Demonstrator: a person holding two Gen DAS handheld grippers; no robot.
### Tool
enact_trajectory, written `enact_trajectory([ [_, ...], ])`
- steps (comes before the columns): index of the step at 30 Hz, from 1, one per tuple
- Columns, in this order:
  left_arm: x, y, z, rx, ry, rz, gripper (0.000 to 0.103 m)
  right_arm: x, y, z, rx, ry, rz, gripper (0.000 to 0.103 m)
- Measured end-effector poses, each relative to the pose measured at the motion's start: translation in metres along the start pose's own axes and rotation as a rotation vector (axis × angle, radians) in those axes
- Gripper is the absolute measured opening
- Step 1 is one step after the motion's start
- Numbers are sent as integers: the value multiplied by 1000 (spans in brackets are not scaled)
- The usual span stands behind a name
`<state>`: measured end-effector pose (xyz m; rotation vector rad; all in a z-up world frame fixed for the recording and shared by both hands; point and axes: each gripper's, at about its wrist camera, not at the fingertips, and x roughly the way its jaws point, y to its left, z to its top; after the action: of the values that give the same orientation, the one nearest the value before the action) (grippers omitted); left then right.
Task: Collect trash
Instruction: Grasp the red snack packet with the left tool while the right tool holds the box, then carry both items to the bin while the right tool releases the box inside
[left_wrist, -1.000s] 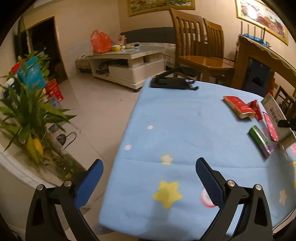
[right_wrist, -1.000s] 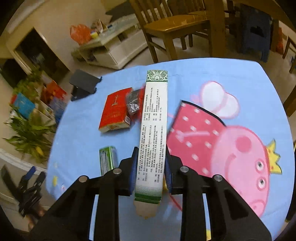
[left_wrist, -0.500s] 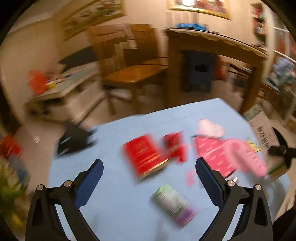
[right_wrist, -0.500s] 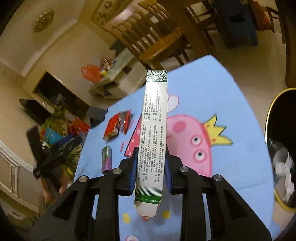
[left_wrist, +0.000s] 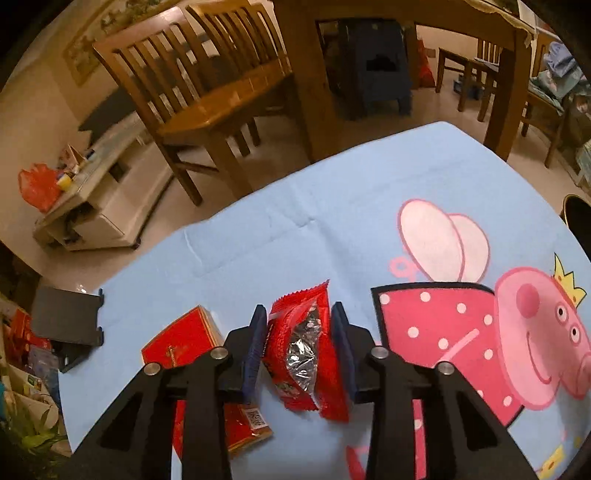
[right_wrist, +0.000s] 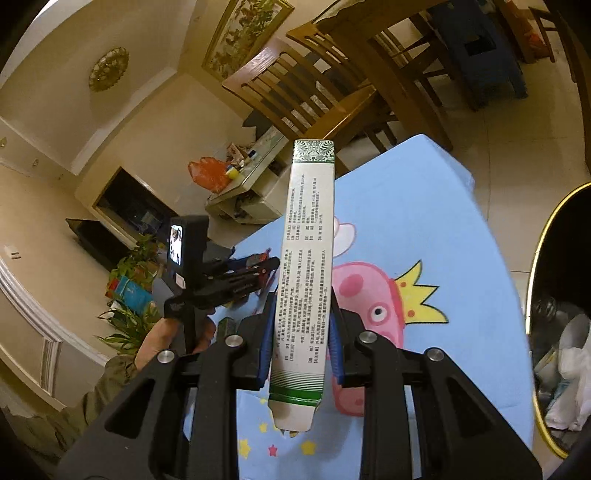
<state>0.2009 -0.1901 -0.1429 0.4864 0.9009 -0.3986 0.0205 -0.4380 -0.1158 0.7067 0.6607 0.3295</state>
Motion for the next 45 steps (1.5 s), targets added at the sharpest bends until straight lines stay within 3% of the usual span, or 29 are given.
enact_trajectory([
  [7,-40,11,-19,-157,-62,-134,25,-12,-5,7,5,-52,-33,25],
  [12,-77,-4,-35,-185,-114,-118,25,-18,0,4,-18,-70,-63,25],
  [17,-113,-29,-49,-231,-160,-176,25,-29,8,3,-75,-97,-102,25],
  [25,-140,-98,-39,-138,-185,-255,26,-70,-18,7,-45,-178,-203,25],
  [29,-150,-133,-29,-85,-203,-279,26,-98,-28,8,-85,-235,-370,25],
  [38,-163,-179,-16,-16,-246,-288,26,-139,-54,7,-70,-318,-488,25],
  [41,-163,-188,-13,6,-253,-282,27,-139,-69,11,-37,-291,-586,26],
  [45,-161,-200,-11,30,-251,-285,27,-120,-106,6,92,-177,-651,32],
])
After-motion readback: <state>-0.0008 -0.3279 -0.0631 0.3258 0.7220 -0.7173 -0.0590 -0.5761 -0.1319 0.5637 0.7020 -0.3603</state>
